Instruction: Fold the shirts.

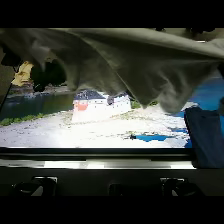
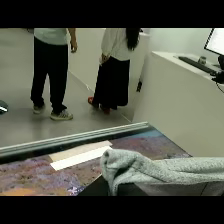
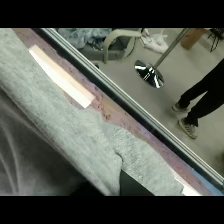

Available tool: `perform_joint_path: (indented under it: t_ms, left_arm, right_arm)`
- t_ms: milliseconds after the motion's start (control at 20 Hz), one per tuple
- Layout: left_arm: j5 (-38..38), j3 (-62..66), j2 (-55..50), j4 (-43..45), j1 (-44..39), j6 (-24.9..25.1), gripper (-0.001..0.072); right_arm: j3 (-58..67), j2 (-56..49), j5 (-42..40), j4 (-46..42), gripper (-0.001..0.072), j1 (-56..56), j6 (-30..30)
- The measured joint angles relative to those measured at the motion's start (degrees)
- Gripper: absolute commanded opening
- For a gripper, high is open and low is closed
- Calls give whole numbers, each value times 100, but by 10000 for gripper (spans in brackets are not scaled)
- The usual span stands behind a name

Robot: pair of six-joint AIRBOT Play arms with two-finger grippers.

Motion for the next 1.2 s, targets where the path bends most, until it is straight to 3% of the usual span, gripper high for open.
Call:
perform_joint_path:
  t_ms: [150, 250, 450, 550, 700, 1000, 1050, 1100, 1150, 1200]
  left_arm:
    - [-345, 42, 256, 356, 31, -173, 32]
    - [-752, -101, 299, 780, 39, -382, 32]
    - [-1141, -1071, 254, 1427, 48, -586, 35]
    - [-1095, -1816, 129, 1611, 48, -629, 34]
    - [-540, -2828, -247, 1740, 50, -664, 34]
    - [717, -3571, -1639, 1681, 57, -684, 35]
    - [815, -3609, -1869, 1609, 55, -684, 35]
    - [874, -3630, -2055, 1528, 55, -686, 35]
    - [931, -3650, -2223, 1475, 55, -686, 35]
    - [968, -3665, -2350, 1427, 66, -686, 35]
  right_arm:
    - [83, 28, 446, 105, 49, -2, 9]
    - [20, -195, 1196, 254, 49, -2, 11]
    - [-1091, -785, 2164, 918, 49, -4, -72]
    - [-2142, -1082, 1825, 1309, 50, -7, -229]
    - [-3342, -1731, 660, 1692, 50, -9, -389]
    - [-3646, -3370, -1840, 1987, 53, -13, -341]
    - [-3602, -3591, -2157, 2037, 148, -13, -221]
    - [-3576, -3764, -2350, 2096, 386, -13, -109]
    - [-3550, -3901, -2476, 2184, 499, -17, -15]
    - [-3517, -3987, -2511, 2280, 505, -26, 20]
